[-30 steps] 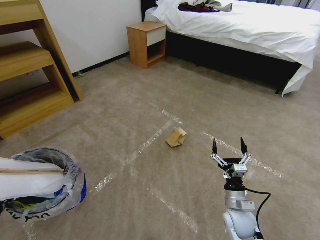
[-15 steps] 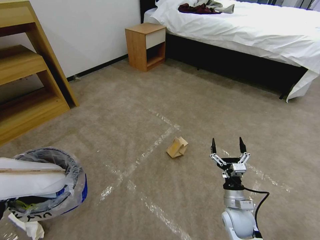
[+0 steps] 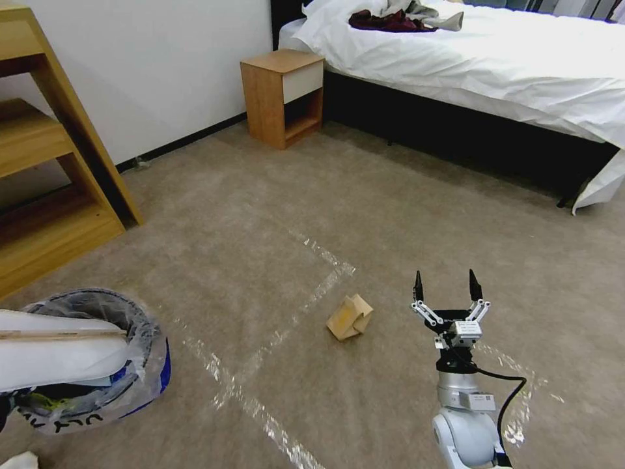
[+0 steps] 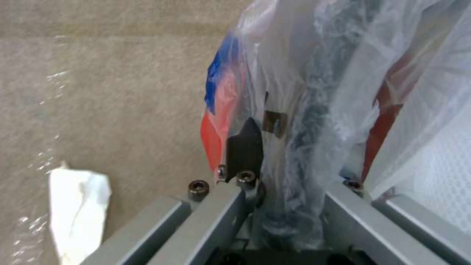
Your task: Pick up the trash bin and place the garbage on the floor into it.
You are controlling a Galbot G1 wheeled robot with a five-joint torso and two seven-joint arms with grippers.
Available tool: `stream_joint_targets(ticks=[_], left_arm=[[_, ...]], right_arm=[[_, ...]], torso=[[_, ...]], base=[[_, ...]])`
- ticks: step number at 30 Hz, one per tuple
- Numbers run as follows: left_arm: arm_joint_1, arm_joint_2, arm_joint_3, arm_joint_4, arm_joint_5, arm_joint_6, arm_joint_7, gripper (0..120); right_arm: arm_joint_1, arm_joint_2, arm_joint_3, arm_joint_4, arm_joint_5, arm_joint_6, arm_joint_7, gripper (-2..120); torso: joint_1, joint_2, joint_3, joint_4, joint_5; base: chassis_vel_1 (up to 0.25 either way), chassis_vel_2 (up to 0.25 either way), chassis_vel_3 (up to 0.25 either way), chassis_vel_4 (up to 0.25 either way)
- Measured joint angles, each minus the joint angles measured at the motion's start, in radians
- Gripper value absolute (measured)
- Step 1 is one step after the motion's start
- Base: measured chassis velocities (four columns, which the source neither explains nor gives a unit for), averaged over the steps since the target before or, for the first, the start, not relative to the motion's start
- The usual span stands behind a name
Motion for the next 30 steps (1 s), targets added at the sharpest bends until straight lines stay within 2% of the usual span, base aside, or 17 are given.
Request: stream_joint_targets(ticks=[14, 22, 30], left_arm=[[-0.003, -0.002, 0.009, -0.003, -0.012, 0.000, -0.011, 0], [-0.002, -0.001, 0.010, -0.016, -0.025, 0.000, -0.021, 0], [0.002, -0.004, 0.004, -0.027, -0.037, 0.000, -0.037, 0]], right_arm=[[0.022, 0.002, -0.007, -0.029, -0.006, 0.010, 0.000, 100], [0.046, -0.008, -0.003, -0.054, -0.021, 0.021, 0.000, 100], [0.074, -0.084, -0.051, -0.039, -0.023, -0.069, 0.119, 100]], torso=[[0.000, 0.000, 0.000, 0.0001, 0.0001], [0.000, 0.000, 0.000, -0.0001, -0.0001], [0.000, 0.000, 0.000, 0.0000, 0.0001]], base=[[-0.192, 0.187, 0.202, -0.187], [-0.083, 0.071, 0.069, -0.072], [0.000, 0.000, 0.000, 0.000]])
